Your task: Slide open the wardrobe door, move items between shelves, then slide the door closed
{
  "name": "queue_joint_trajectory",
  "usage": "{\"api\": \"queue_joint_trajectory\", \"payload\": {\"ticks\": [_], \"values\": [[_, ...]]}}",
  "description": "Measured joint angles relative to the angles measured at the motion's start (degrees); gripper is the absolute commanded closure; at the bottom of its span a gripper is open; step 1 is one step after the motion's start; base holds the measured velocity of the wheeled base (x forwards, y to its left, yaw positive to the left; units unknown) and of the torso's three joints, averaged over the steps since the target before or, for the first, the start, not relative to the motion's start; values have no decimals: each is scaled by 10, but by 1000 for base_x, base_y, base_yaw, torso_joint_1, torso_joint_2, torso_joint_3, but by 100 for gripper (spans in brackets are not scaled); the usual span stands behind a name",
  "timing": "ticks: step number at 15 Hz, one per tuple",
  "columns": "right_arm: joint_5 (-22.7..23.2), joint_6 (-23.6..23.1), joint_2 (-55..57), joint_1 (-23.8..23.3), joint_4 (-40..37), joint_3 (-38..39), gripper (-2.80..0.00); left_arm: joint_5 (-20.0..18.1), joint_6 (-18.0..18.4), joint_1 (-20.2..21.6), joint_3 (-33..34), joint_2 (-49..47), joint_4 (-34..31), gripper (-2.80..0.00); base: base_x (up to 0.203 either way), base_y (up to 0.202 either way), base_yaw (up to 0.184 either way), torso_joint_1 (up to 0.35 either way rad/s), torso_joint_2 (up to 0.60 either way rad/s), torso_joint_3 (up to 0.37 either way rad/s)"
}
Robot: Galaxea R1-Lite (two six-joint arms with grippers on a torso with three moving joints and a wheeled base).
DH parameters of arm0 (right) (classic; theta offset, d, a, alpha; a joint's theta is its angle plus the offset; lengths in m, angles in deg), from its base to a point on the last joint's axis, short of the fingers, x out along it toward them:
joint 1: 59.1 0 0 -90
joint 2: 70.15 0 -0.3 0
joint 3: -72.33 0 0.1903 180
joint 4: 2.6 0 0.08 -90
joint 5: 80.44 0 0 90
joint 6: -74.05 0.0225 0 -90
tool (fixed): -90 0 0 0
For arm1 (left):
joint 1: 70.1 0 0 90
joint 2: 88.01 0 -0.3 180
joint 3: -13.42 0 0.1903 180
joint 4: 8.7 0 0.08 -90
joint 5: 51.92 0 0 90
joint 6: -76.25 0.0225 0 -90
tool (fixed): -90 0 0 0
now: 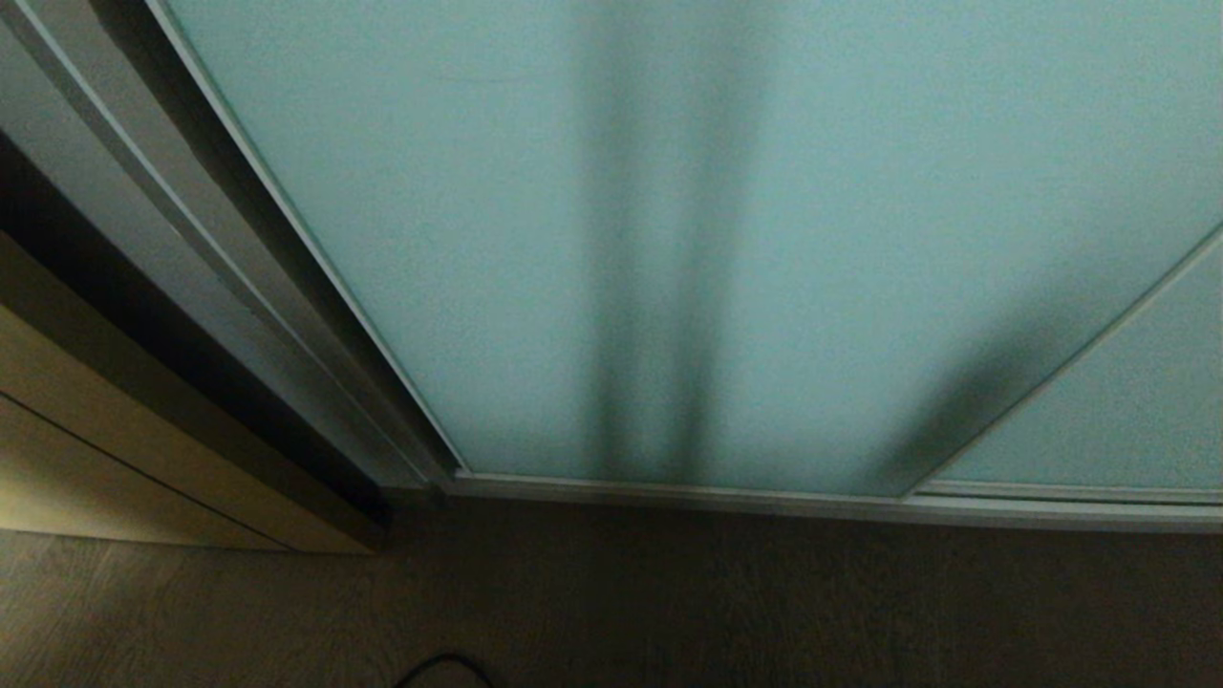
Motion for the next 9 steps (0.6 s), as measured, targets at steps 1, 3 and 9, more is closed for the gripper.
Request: {"api": "queue_joint_trajectory", "payload": {"ticks": [1,3,9], "values": [[0,1,-2,0,0,0,0,0,0,0,0,0,0,0,0,0,0,0,0,0],[0,4,-3,0,0,0,0,0,0,0,0,0,0,0,0,0,0,0,0,0],[0,4,-4,0,-1,0,0,0,0,0,0,0,0,0,0,0,0,0,0,0]]}}
